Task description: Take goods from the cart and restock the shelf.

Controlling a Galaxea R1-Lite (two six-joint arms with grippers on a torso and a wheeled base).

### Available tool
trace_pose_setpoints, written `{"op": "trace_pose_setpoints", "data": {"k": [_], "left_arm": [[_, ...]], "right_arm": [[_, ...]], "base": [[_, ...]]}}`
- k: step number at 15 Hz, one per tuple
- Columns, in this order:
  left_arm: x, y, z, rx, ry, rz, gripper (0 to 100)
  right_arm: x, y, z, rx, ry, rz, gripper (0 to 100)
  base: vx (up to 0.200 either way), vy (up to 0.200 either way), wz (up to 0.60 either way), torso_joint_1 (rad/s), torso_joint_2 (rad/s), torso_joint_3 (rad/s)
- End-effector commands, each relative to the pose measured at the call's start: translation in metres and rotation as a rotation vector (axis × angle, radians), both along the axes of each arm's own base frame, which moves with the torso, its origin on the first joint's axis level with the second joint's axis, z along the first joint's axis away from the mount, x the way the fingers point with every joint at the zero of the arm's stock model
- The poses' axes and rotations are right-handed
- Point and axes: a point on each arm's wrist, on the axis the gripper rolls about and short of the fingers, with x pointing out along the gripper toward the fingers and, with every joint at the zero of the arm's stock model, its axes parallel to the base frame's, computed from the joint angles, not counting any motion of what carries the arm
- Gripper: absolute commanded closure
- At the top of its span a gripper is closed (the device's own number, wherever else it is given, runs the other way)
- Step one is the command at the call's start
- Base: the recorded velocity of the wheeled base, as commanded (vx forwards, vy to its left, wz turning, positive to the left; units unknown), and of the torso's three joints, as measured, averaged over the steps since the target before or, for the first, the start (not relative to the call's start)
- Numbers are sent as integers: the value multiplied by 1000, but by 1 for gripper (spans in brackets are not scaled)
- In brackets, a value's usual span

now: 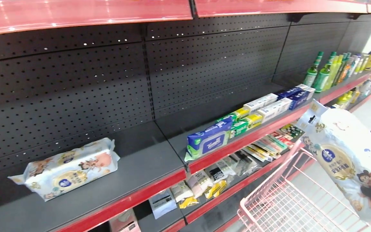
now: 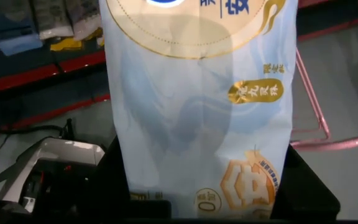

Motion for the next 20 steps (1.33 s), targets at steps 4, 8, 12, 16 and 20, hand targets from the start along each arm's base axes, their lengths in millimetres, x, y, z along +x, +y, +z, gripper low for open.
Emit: {"op": "trace_pose_setpoints", "data": {"k": [4,8,12,16,20], "left_arm": [[0,0,0,0,0,1,0],[0,0,0,0,0,1,0],[0,0,0,2,1,1,0],[1,0,0,2,10,-2,0],[5,0,2,14,59,-4,0]], "right_arm": [[-2,1,8,-14,-39,11,100],[-2,0,15,-22,-65,14,100],[-9,1,14,-40,-86,23,100],[-30,5,22,-15,-192,84,100],[-46,10,21,11,-251,148,100]], "base": [[0,0,600,1,1,1],[0,0,600,2,2,0],[0,0,150,1,1,2],[0,0,0,0,0,0],[0,0,0,0,0,0]]}}
